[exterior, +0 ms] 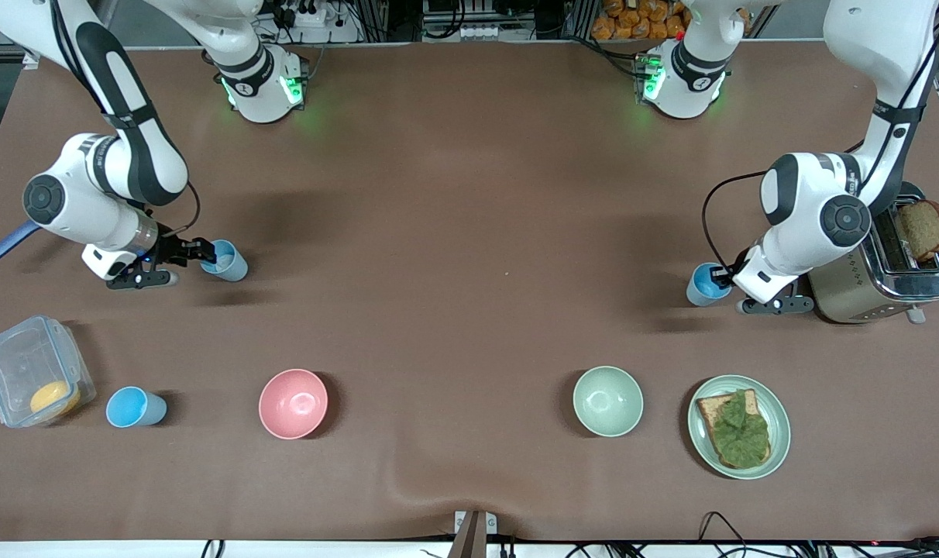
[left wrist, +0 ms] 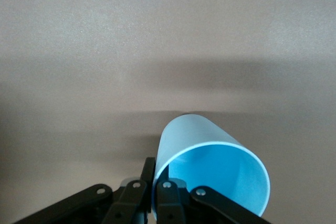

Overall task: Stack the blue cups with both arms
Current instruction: 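Reach the right gripper to the other blue cup and grasp it, then lift the blue cup with the right gripper and carry it to mid-table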

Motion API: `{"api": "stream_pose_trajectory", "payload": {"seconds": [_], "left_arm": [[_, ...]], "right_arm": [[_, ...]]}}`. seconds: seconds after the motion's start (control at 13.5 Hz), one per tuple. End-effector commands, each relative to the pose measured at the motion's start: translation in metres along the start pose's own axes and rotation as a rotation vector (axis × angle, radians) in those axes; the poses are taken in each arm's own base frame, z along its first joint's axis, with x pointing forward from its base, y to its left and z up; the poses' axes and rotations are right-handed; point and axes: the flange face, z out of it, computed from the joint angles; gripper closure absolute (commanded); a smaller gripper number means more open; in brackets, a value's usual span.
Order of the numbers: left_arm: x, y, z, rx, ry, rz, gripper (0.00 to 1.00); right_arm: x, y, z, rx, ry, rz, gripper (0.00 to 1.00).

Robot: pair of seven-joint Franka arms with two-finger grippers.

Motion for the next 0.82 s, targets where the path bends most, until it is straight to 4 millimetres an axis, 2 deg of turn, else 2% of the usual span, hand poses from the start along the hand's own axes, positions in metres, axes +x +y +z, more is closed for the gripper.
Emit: {"api": "stream_pose_trajectory", "payload": {"seconds": [0.0,0.07,0.3,0.37,0.52,0.67,0.74], "left_arm": [[0.001,0.000,-0.004,-0.013,-0.003,-0.004,1.00],[0.001,0.000,-0.004,-0.013,-0.003,-0.004,1.00],[0.001,0.000,-0.006,-0.012,-0.002,-0.004,1.00],[0.001,0.000,-0.006,-0.013,0.000,-0.004,1.00],[0.002,0.000,-0.006,-0.013,0.001,-0.004,1.00],[0.002,0.000,-0.007,-0.013,0.003,-0.003,1.00],[0.003,0.000,-0.009,-0.013,0.006,-0.004,1.00]], "right_arm": [[0.002,-0.011,0.000,0.006,0.005,0.020,0.97],[0.002,-0.012,0.000,0.007,0.000,0.032,1.00],[0.006,-0.023,-0.008,0.008,0.013,0.035,1.00],[0.007,-0.036,-0.013,0.010,0.001,0.025,1.00],[0.018,-0.067,-0.036,0.029,-0.004,0.032,1.00],[0.034,-0.108,-0.059,0.075,-0.003,0.010,1.00],[0.040,-0.139,-0.070,0.080,0.004,0.014,1.00]]}}
